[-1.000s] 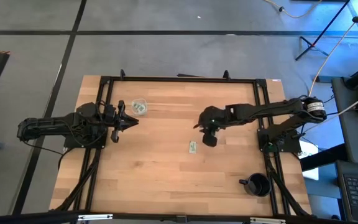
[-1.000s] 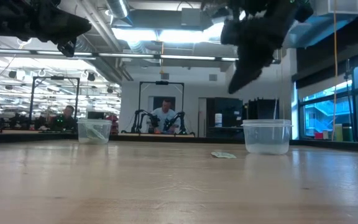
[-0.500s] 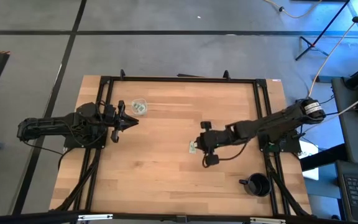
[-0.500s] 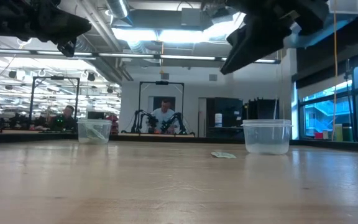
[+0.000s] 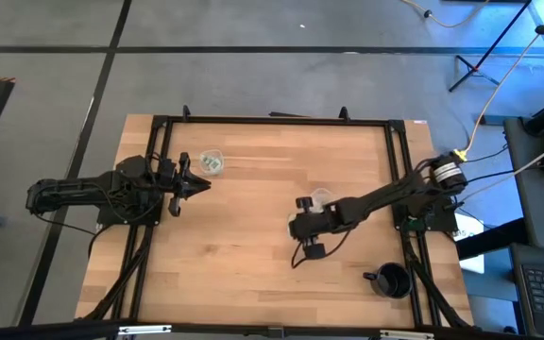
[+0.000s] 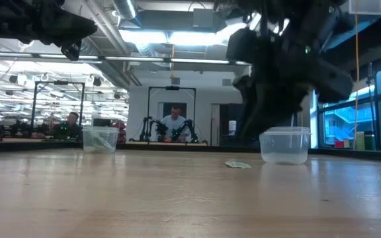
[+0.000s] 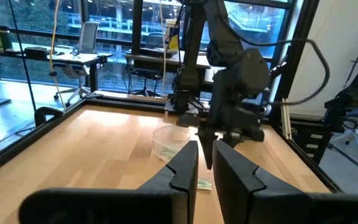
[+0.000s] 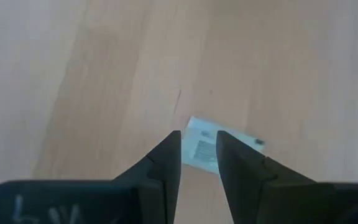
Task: Pick and place Stevia / Truvia into bins
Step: Put the green stevia packet into the right white container
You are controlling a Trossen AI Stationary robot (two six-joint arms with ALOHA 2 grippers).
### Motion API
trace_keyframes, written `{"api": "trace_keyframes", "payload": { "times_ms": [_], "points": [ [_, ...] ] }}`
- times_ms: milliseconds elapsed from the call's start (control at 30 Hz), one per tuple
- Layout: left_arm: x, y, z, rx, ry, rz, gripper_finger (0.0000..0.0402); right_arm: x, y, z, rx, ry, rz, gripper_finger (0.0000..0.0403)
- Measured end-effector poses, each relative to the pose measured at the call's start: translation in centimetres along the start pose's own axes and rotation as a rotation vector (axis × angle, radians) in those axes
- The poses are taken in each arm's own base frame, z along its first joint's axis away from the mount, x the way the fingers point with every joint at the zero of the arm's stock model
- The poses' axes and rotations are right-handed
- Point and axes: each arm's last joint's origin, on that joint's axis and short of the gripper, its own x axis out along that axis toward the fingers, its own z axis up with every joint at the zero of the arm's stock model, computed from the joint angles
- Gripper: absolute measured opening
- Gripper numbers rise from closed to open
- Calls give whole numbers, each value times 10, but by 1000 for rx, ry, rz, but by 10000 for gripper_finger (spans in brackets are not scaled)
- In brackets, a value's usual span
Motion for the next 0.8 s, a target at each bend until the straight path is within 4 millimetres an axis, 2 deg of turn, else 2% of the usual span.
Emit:
{"api": "trace_keyframes", "payload": {
  "times_ms": [200, 667, 800],
  "points": [
    [0, 0, 0, 0, 0, 0, 43, 14, 3, -5, -1, 33, 2, 106],
    [0, 0, 0, 0, 0, 0, 43, 13, 3, -4, 2, 23, 3, 107],
    [0, 0, 0, 0, 0, 0, 43, 13, 3, -4, 2, 23, 2, 127]
  ]
}}
